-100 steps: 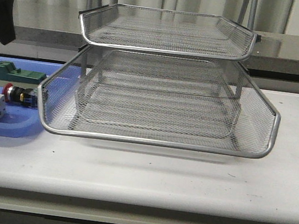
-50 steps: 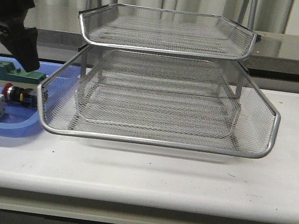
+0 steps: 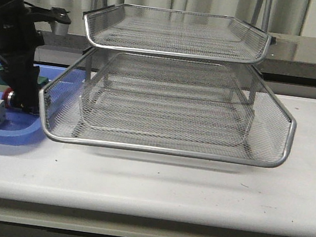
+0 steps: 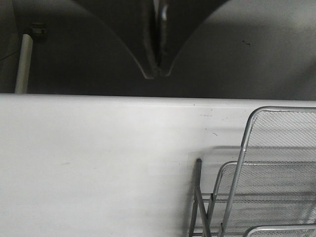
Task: Place button on rack with both arms
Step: 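Lower the left gripper onto the red push button in the blue tray and grasp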
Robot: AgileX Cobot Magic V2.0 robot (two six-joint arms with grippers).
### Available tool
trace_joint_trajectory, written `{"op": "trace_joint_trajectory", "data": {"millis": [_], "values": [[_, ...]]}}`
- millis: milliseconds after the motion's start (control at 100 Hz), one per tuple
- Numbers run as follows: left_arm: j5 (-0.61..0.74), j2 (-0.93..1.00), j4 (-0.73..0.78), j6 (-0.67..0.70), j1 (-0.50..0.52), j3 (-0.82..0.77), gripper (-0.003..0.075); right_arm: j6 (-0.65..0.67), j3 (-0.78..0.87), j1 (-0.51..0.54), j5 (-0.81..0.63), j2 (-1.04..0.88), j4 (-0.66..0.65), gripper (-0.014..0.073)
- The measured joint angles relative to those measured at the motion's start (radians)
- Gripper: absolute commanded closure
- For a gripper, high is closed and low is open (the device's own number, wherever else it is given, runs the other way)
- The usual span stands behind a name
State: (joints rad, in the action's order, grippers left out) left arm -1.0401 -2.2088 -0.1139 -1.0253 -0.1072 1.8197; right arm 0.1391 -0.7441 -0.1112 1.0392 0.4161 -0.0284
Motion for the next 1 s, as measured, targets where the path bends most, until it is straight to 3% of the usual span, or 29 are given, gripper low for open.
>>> {"op": "trace_joint_trajectory", "data": {"millis": [610,700,1000], "values": [[0.023,-0.070,0.000,-0.037,0.000,0.003,0.0101,0.000,0.000,0.000,0.000,0.000,-0.002,0.0664],[0.021,-0.070,0.000,-0.038,0.000,0.003,0.0186,0.000,0.000,0.000,0.000,0.000,-0.002,0.0664],[0.022,-0.070,0.000,-0.038,0.000,0.003,0.0605,0.000,0.000,0.000,0.002,0.000,-0.002,0.0664]]}}
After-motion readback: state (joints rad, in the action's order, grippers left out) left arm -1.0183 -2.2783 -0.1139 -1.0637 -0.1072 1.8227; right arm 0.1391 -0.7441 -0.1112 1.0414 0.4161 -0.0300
